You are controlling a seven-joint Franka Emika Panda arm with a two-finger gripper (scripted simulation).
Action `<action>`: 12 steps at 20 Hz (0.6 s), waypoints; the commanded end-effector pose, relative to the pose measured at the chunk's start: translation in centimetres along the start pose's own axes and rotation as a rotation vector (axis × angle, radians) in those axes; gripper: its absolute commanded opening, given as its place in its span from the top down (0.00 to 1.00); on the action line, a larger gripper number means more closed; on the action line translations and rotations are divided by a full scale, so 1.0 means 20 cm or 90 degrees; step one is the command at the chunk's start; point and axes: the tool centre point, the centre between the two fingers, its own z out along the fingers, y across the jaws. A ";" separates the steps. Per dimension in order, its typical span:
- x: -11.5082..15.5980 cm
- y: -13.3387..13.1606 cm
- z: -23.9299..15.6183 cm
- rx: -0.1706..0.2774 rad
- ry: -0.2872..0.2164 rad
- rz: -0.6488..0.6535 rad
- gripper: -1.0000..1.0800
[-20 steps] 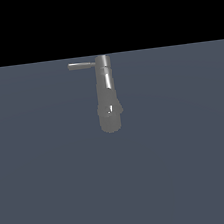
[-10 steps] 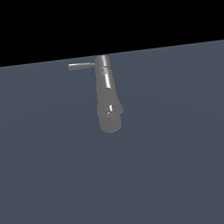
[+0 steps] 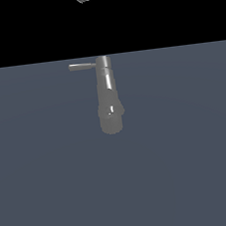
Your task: Turn on the faucet by rotating a designated handle.
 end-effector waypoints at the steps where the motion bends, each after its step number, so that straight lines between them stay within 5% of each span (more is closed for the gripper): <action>1: 0.05 -0.08 0.06 -0.003 0.001 0.045 1.00; 12: 0.24 -0.41 0.39 -0.023 0.032 0.231 1.00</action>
